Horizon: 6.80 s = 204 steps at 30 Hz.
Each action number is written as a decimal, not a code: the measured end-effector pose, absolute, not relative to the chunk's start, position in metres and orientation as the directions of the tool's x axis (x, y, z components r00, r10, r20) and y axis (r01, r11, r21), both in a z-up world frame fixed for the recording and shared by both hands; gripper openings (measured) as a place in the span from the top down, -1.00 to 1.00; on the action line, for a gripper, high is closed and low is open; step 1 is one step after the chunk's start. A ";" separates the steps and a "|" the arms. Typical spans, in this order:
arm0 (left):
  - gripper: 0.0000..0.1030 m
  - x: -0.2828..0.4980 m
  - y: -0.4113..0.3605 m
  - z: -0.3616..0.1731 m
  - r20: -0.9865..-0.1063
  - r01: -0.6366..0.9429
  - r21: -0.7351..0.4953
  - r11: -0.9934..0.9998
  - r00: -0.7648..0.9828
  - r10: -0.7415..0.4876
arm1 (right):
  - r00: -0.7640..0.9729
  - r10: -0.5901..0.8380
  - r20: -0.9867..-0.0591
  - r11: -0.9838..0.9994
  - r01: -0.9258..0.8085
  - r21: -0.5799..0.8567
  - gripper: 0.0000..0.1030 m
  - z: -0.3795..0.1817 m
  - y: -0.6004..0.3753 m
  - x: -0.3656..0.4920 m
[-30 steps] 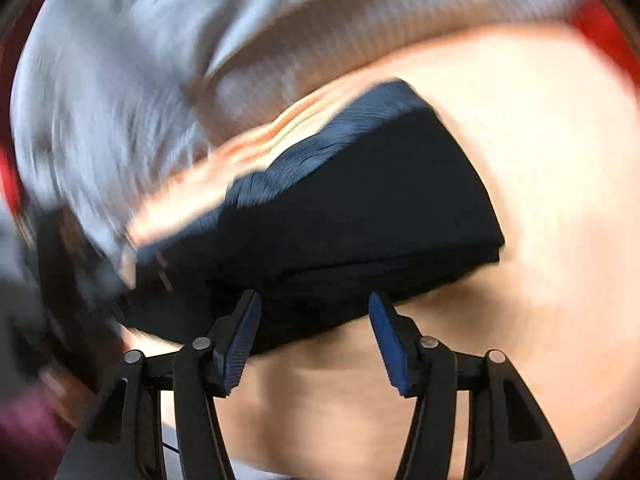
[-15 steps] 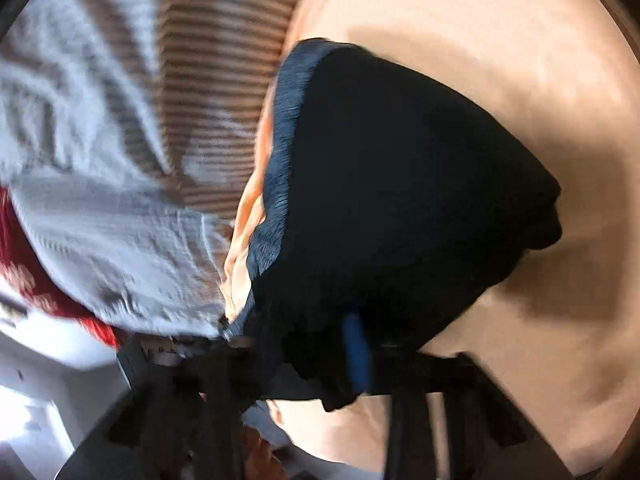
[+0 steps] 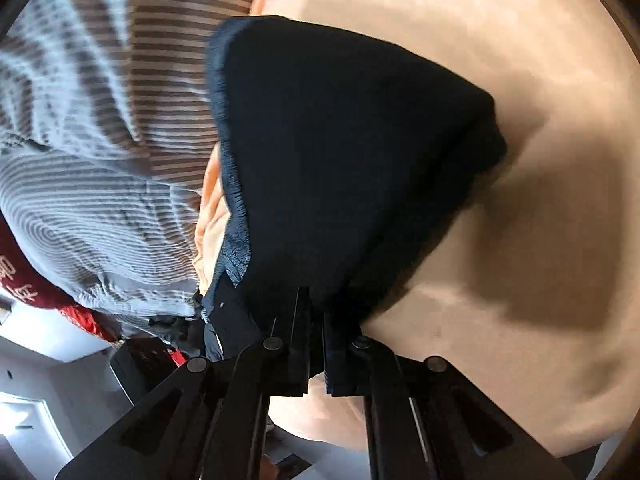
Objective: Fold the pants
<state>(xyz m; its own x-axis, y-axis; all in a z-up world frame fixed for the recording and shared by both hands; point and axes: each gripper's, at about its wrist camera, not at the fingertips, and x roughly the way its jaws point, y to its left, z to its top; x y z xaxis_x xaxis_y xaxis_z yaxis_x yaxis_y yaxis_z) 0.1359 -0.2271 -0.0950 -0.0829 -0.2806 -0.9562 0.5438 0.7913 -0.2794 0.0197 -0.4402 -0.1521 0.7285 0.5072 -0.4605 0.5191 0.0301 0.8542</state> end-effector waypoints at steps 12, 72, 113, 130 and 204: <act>0.36 0.175 -0.236 -0.041 -0.943 0.512 -0.275 0.814 0.023 -0.332 | 0.655 0.385 -0.650 0.459 0.475 0.751 0.84 -0.066 -0.468 0.030; -0.62 0.152 -0.053 -0.079 -0.990 0.096 -0.110 0.989 0.079 -0.117 | 0.336 0.303 -0.892 0.878 0.266 0.398 0.01 -0.080 -0.328 0.171; -0.62 0.204 0.103 -0.111 -0.812 -0.203 -0.580 0.789 0.225 -0.539 | 0.219 0.275 -0.936 0.956 0.038 0.290 -0.26 -0.087 -0.190 0.208; -0.62 0.228 0.078 -0.118 -0.769 -0.144 -0.629 0.764 0.254 -0.586 | 0.219 0.280 -0.935 0.954 0.044 0.296 -0.28 -0.091 -0.193 0.204; 0.42 0.068 -0.262 0.047 -0.849 0.775 0.109 0.623 0.399 -0.348 | 0.535 0.671 -0.513 0.592 0.029 0.805 0.66 0.043 -0.429 0.144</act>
<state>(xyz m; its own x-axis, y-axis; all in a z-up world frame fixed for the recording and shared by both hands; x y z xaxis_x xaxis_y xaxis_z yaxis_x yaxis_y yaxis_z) 0.0676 -0.2623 0.0468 0.3986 -0.3479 -0.8486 0.7750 0.6226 0.1088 0.1442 -0.4293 0.0434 0.5355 0.6711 -0.5128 0.0289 0.5922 0.8053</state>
